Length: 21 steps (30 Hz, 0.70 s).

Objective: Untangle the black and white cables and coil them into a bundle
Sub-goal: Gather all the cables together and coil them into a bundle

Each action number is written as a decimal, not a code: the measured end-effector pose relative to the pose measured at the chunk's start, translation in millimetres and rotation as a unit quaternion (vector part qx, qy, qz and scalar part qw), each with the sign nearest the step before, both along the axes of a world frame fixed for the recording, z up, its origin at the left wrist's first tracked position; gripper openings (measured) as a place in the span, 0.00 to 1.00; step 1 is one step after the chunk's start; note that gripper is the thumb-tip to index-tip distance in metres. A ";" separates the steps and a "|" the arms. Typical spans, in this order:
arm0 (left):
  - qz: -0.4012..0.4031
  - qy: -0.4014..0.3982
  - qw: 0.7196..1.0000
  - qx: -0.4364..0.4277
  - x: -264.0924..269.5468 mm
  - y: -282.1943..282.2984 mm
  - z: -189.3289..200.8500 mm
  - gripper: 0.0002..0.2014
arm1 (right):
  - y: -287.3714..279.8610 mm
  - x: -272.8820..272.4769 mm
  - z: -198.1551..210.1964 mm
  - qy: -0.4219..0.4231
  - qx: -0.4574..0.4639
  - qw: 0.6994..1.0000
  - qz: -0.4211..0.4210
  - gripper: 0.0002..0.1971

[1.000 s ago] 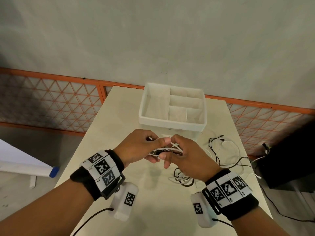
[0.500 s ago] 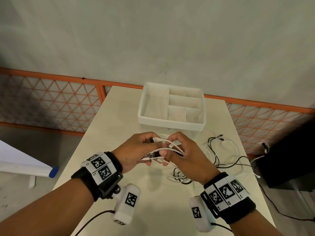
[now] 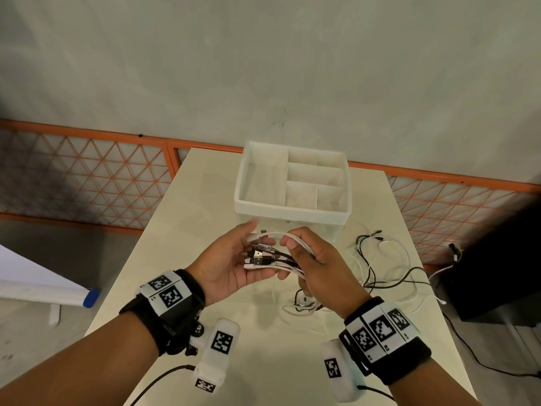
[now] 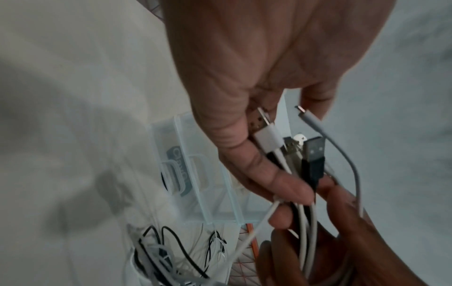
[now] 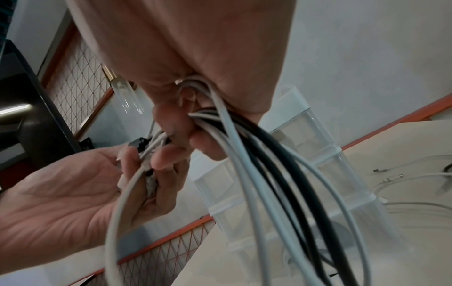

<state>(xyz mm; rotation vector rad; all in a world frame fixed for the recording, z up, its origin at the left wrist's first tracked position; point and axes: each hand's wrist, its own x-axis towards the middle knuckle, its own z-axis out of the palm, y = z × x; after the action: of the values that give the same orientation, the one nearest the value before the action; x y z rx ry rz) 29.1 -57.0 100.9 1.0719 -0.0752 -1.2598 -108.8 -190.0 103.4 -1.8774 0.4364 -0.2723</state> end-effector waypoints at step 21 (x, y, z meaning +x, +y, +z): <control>0.113 -0.098 0.986 0.067 -1.0 -16.0 -4.4 0.03 | 2.6 1.1 -14.5 0.039 0.052 0.998 -0.002 0.17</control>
<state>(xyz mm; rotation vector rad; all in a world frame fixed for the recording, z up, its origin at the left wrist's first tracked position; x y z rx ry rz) 28.1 -72.9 96.5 1.2826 -0.0179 -0.9634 -107.8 -187.4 88.9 -1.7905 0.4991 -0.1759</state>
